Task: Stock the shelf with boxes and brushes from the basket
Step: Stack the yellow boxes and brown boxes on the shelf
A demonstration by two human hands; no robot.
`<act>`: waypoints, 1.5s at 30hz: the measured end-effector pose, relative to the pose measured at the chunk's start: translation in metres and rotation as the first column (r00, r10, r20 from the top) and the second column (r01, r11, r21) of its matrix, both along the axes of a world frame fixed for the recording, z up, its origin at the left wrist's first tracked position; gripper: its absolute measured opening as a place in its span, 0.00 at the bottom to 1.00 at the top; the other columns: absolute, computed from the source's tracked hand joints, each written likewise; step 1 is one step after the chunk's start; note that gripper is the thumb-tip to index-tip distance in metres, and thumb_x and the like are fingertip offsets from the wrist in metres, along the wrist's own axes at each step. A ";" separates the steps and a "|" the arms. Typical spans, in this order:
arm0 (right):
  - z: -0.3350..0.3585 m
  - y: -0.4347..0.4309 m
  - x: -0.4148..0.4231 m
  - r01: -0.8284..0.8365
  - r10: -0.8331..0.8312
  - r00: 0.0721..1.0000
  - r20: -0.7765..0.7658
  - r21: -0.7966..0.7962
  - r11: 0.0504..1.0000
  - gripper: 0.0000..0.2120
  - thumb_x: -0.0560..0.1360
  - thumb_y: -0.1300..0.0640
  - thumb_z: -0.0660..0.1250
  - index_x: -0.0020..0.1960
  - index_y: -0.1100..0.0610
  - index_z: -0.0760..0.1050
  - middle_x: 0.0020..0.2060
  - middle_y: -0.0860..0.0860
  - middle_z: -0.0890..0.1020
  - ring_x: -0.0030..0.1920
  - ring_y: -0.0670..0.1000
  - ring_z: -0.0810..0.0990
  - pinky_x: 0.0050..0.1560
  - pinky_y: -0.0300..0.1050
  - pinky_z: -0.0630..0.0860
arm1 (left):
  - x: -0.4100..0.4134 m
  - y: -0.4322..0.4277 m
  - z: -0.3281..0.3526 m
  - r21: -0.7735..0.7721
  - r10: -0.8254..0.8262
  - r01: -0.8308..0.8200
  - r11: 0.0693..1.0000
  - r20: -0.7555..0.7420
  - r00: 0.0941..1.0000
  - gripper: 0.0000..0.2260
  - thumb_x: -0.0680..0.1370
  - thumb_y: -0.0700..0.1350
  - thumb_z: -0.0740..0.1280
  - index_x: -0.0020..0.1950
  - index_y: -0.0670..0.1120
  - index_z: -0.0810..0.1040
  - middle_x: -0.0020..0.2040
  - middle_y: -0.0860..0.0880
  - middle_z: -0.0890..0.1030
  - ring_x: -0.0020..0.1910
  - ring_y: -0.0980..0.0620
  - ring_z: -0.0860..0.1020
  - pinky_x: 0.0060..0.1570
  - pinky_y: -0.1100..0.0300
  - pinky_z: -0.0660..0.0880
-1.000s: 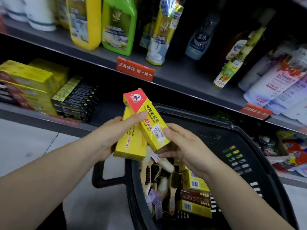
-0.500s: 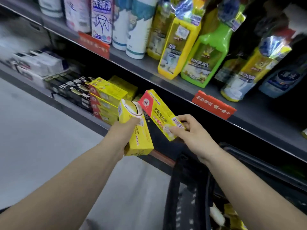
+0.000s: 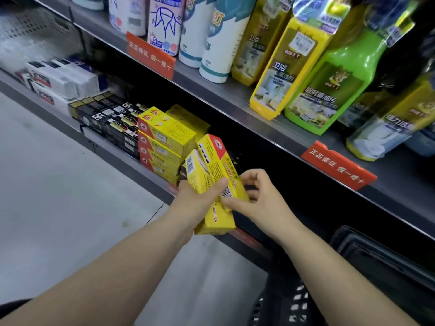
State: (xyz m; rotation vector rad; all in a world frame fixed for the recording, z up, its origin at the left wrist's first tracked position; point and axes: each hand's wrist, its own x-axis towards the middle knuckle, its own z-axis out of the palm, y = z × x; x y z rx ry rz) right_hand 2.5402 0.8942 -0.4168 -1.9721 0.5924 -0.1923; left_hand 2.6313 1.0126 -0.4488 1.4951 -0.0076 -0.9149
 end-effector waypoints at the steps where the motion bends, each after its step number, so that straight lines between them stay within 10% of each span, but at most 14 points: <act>1: 0.000 -0.002 0.002 0.008 -0.008 1.000 -0.030 0.001 1.000 0.27 0.66 0.54 0.77 0.59 0.46 0.67 0.50 0.42 0.78 0.46 0.44 0.81 0.44 0.40 0.80 | -0.001 0.000 0.001 -0.011 -0.030 0.031 0.999 0.019 0.999 0.39 0.64 0.63 0.73 0.69 0.47 0.65 0.60 0.47 0.79 0.55 0.45 0.79 0.54 0.46 0.78; 5: 0.008 -0.007 0.004 0.068 -0.034 0.993 -0.114 0.314 0.947 0.24 0.67 0.55 0.68 0.63 0.49 0.71 0.45 0.49 0.83 0.41 0.48 0.83 0.39 0.42 0.79 | -0.003 0.003 0.002 0.052 -0.059 0.055 0.997 0.077 0.995 0.37 0.67 0.65 0.68 0.69 0.48 0.62 0.60 0.50 0.76 0.57 0.48 0.77 0.54 0.51 0.76; 9: 0.012 -0.010 0.002 0.152 -0.128 0.987 -0.098 0.833 0.531 0.18 0.66 0.47 0.65 0.48 0.59 0.81 0.38 0.57 0.80 0.31 0.51 0.79 0.29 0.40 0.76 | -0.001 0.006 0.009 0.042 -0.013 0.010 0.999 0.068 0.998 0.42 0.61 0.69 0.68 0.68 0.48 0.64 0.58 0.49 0.78 0.55 0.47 0.78 0.54 0.49 0.77; 19: 0.007 -0.005 -0.006 0.004 0.021 0.999 -0.029 0.679 0.734 0.22 0.72 0.54 0.66 0.65 0.58 0.72 0.59 0.58 0.80 0.57 0.59 0.79 0.53 0.54 0.79 | 0.000 0.013 0.013 -0.035 -0.048 0.054 0.998 0.143 0.989 0.47 0.50 0.67 0.71 0.65 0.50 0.64 0.56 0.54 0.77 0.54 0.52 0.78 0.51 0.52 0.78; 28: 0.006 0.000 0.014 0.189 -0.116 0.972 -0.207 0.381 0.905 0.45 0.50 0.36 0.74 0.60 0.57 0.70 0.51 0.54 0.84 0.50 0.54 0.84 0.54 0.56 0.79 | -0.002 0.011 0.007 -0.003 -0.107 0.108 0.994 0.124 0.986 0.30 0.64 0.60 0.74 0.58 0.52 0.64 0.50 0.55 0.77 0.49 0.55 0.78 0.39 0.60 0.76; 32: 0.009 -0.010 0.018 0.183 -0.095 0.976 -0.197 0.494 0.850 0.29 0.56 0.48 0.75 0.53 0.58 0.72 0.36 0.51 0.81 0.36 0.50 0.80 0.33 0.44 0.78 | 0.004 0.009 0.003 0.040 0.051 -0.055 0.998 0.105 0.993 0.27 0.69 0.59 0.72 0.59 0.49 0.63 0.52 0.50 0.75 0.52 0.48 0.77 0.47 0.52 0.77; 37: -0.001 -0.025 0.041 0.267 -0.164 0.958 -0.236 0.513 0.816 0.04 0.72 0.62 0.68 0.46 0.60 0.75 0.37 0.55 0.79 0.36 0.51 0.78 0.34 0.44 0.78 | 0.014 0.004 0.003 0.022 0.209 -0.211 0.977 0.051 0.977 0.23 0.75 0.52 0.69 0.64 0.46 0.63 0.54 0.48 0.75 0.53 0.44 0.77 0.54 0.45 0.77; 45: -0.022 -0.036 0.107 0.267 -0.181 0.953 -0.243 0.394 0.879 0.13 0.69 0.59 0.74 0.50 0.61 0.75 0.38 0.56 0.80 0.37 0.51 0.79 0.36 0.44 0.79 | 0.031 -0.001 -0.004 -0.024 0.394 -0.401 0.916 -0.136 0.909 0.20 0.79 0.47 0.62 0.69 0.47 0.60 0.50 0.48 0.75 0.47 0.46 0.76 0.42 0.54 0.72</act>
